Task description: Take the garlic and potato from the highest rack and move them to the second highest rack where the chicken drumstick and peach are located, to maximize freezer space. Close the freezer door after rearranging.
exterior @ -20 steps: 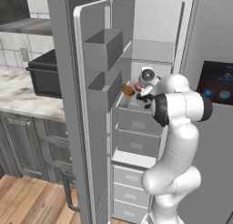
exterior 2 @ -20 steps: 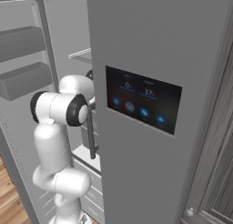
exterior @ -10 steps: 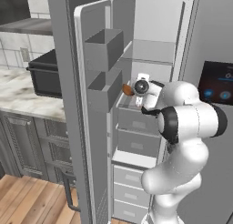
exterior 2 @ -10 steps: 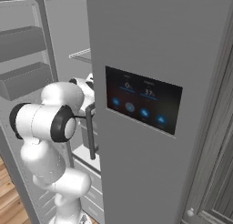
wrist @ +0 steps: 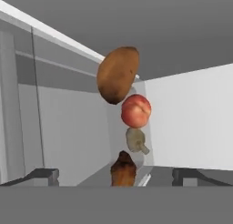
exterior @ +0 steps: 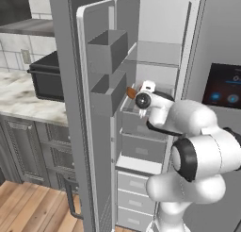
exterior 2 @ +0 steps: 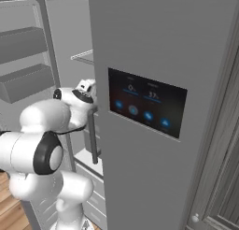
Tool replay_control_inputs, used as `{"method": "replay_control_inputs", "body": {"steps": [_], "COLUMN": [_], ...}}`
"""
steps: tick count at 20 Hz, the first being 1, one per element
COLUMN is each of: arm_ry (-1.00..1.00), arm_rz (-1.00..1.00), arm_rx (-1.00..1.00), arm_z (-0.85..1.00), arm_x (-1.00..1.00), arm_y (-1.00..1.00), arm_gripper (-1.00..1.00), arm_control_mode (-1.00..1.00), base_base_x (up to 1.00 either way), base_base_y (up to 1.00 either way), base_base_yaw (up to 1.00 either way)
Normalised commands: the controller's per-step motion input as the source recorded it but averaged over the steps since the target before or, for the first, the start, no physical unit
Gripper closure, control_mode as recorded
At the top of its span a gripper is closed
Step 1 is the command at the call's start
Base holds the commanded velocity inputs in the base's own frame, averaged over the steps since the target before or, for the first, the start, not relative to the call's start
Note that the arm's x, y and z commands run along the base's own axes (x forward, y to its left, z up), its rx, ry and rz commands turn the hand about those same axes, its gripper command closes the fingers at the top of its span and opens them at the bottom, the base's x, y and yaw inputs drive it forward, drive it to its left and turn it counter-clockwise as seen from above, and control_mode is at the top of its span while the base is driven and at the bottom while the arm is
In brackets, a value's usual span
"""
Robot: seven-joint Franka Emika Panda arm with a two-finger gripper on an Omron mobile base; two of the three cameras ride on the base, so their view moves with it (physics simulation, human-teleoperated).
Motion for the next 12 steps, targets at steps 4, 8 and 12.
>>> {"method": "replay_control_inputs", "body": {"steps": [4, 8, 12], "arm_ry": [0.02, 0.08, 0.24], "arm_rz": [-0.06, -0.11, -0.13], "arm_rx": [0.01, 0.09, 0.18], "arm_z": [0.61, 0.69, 0.68], "arm_x": [-0.56, -0.66, -0.75], "arm_y": [0.11, 0.04, 0.07], "arm_gripper": [-1.0, -1.0, -1.0], "arm_control_mode": [-1.0, -1.0, -1.0], "base_base_x": [0.0, 0.0, 0.0], "base_base_y": [0.0, 0.0, 0.0], "base_base_yaw": [0.0, 0.0, 0.0]}}
